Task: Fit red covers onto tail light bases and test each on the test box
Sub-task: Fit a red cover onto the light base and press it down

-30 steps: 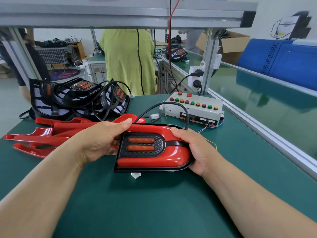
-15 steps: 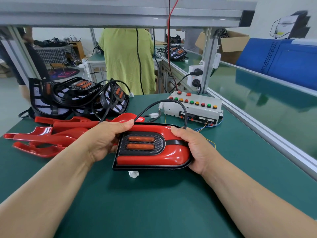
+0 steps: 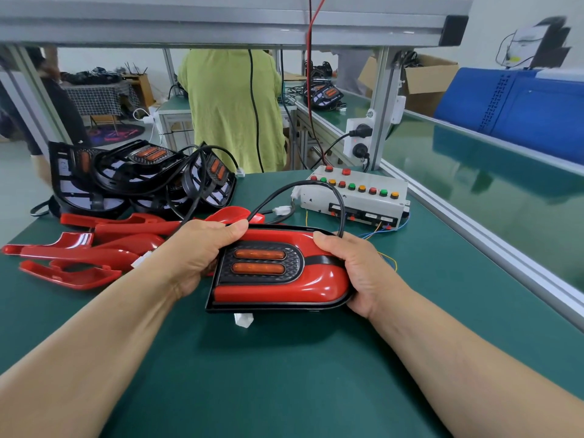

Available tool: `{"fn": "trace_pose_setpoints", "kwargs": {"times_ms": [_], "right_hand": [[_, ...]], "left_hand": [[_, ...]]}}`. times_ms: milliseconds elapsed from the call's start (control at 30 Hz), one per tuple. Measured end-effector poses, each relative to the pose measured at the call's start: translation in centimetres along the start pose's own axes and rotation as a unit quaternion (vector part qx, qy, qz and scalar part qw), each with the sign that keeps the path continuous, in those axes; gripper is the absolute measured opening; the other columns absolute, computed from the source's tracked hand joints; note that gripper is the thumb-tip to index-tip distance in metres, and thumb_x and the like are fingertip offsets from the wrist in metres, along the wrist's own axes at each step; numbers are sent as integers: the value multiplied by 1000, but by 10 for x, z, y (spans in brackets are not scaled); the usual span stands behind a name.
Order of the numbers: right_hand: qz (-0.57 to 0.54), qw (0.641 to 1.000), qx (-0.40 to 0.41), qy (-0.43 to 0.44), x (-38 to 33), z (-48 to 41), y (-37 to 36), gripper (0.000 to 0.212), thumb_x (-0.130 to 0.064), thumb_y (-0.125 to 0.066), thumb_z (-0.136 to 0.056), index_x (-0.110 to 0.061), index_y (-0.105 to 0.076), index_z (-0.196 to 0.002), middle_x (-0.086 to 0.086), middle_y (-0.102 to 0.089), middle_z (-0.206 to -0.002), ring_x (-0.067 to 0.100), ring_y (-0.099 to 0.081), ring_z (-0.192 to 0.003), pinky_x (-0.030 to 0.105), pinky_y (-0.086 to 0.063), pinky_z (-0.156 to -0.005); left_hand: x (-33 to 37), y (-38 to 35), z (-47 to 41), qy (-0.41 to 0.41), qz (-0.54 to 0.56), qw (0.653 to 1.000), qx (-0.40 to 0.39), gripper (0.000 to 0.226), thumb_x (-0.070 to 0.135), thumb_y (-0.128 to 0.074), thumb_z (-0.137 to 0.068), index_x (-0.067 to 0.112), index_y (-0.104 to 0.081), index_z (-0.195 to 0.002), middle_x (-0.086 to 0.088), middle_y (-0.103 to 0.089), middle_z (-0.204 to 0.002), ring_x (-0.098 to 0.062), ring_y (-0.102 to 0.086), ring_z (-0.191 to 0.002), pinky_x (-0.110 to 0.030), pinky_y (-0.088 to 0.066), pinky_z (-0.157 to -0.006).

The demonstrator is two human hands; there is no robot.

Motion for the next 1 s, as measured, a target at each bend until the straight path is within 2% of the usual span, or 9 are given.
{"fn": "trace_pose_setpoints", "kwargs": {"times_ms": [300,433,600,667,733,767,833,900,1000], "right_hand": [[-8,1000,-9,11,0,1,-1,12,-13,-71,-85,-8,-67,-96,15,-73,-82,26,-70,-62,37,-60,-57],[-6,1000,-17,9,0,1,-1,23,-17,-74,-79,-9,-67,-99,16,-73,-85,27,-71,-65,38,-60,-58],[-8,1000,-28,-10,0,-1,-1,32,-26,-78,-65,-13,-66,-91,16,-74,-88,28,-72,-68,41,-61,-63],[-6,999,-30,-16,0,-1,-1,38,-28,-79,-64,-13,-68,-96,18,-74,-93,29,-72,-72,41,-62,-67],[-2,999,-26,-19,-1,-1,-1,48,-30,-78,-63,-10,-69,-105,20,-73,-100,30,-72,-76,43,-62,-70],[-1,1000,-23,-21,-1,-1,-1,55,-31,-78,-62,-8,-68,-112,21,-72,-104,31,-71,-78,44,-61,-73],[-4,999,-19,-28,-2,0,0,66,-31,-77,-64,-3,-64,-122,23,-70,-113,33,-70,-84,46,-59,-79],[-25,999,-27,-37,-3,0,1,62,-30,-73,-69,-2,-64,-124,23,-69,-117,33,-69,-89,48,-57,-84],[-63,996,-44,-46,-4,-1,2,52,-29,-69,-75,-5,-67,-121,21,-69,-118,33,-70,-95,48,-57,-88]], "left_hand": [[2,4,1,-10,-19,1000,-9,56,40,-70,-77,-1,-69,-115,-26,-72,-107,-46,-67,-103,-59,-53,-93],[2,5,1,-13,-28,999,-13,62,42,-70,-74,-4,-68,-115,-25,-73,-104,-48,-67,-103,-56,-56,-90],[4,2,3,-10,-45,999,-12,41,42,-65,-90,6,-74,-107,-20,-75,-102,-40,-72,-96,-55,-56,-89],[6,5,1,-27,-86,996,-21,46,51,-61,-91,8,-75,-103,-14,-77,-98,-33,-74,-91,-48,-58,-86],[11,13,-1,-56,-140,989,13,56,59,-51,-93,9,-74,-98,-1,-77,-84,-19,-74,-72,-32,-58,-69],[14,21,-2,-67,-159,984,48,53,56,-47,-97,10,-73,-96,3,-74,-75,-13,-69,-61,-27,-55,-59],[18,37,-3,-82,-204,973,73,32,33,-50,-101,11,-72,-96,0,-70,-71,-8,-62,-54,-21,-50,-52],[16,43,1,-71,-318,945,-19,20,5,-56,-96,13,-74,-98,-6,-74,-81,-9,-63,-61,-24,-52,-59],[8,34,11,-30,-420,894,-154,36,-5,-69,-85,26,-77,-102,5,-77,-99,-11,-71,-89,-26,-55,-83]]}}
Point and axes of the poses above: each hand's wrist, its own z-axis away from the middle knuckle, its own y-axis out of the back of the hand, x = y × z, the point moved 3 cm from there along -z, towards the middle knuckle
